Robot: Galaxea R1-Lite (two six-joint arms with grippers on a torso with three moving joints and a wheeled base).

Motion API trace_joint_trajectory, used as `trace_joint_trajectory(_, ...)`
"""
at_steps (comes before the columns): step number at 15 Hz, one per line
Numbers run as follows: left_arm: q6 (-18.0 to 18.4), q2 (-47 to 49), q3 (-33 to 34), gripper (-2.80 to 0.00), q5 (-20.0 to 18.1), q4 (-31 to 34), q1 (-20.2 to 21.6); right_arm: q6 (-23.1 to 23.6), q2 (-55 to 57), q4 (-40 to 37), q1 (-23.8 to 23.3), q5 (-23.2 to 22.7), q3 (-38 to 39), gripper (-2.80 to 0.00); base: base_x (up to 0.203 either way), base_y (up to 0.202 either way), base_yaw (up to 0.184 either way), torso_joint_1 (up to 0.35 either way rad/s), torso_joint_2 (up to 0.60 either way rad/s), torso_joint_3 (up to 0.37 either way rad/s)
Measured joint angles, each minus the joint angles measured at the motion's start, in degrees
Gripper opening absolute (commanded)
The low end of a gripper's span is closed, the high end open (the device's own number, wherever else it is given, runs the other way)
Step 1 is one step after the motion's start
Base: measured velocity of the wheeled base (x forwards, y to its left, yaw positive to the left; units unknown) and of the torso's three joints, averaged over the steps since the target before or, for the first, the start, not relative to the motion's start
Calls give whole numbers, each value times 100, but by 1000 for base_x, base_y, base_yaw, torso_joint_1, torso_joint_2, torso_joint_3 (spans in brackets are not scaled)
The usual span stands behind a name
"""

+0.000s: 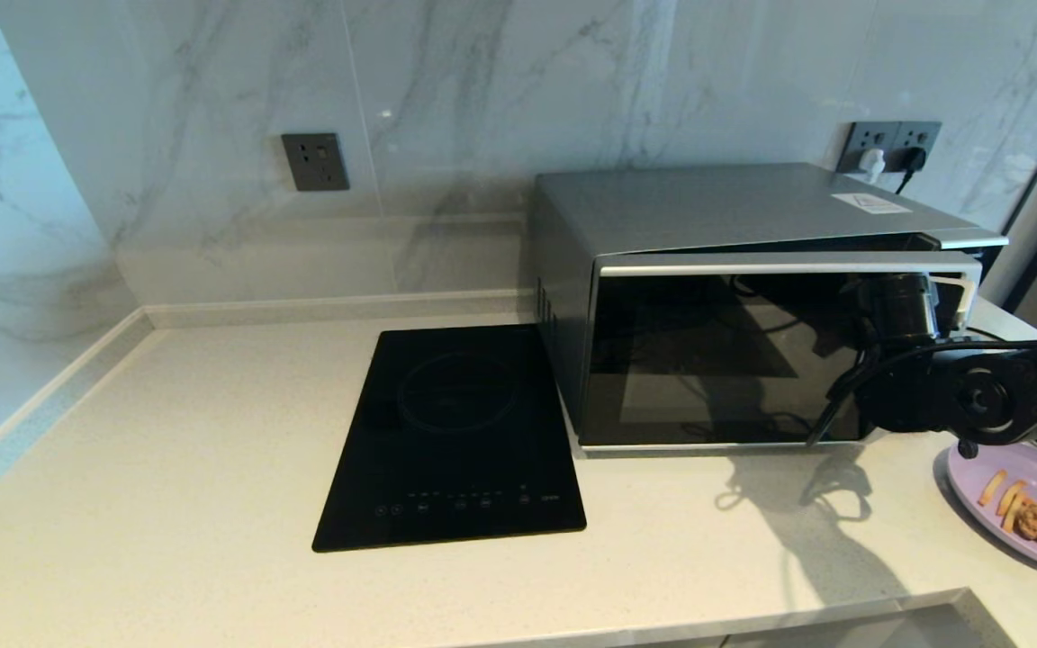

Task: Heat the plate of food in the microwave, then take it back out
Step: Open the microwave oven

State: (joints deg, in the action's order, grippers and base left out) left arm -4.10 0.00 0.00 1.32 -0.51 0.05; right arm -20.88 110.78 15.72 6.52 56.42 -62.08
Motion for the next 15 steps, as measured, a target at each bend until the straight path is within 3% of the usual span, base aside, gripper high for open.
trace_joint_trajectory(5,0,0,0,-280,-4,-1,9,1,-292,28,180,13,427,-280,0,0,0,0,0,0)
trace_joint_trajectory(6,2,0,0,-280,-2,0,1,2,-365,31,225,9,525,0,0,0,0,0,0,0)
trace_joint_trajectory(15,0,0,0,-280,-2,0,0,20,-1400,31,782,-27,1344,0,0,0,0,0,0,0)
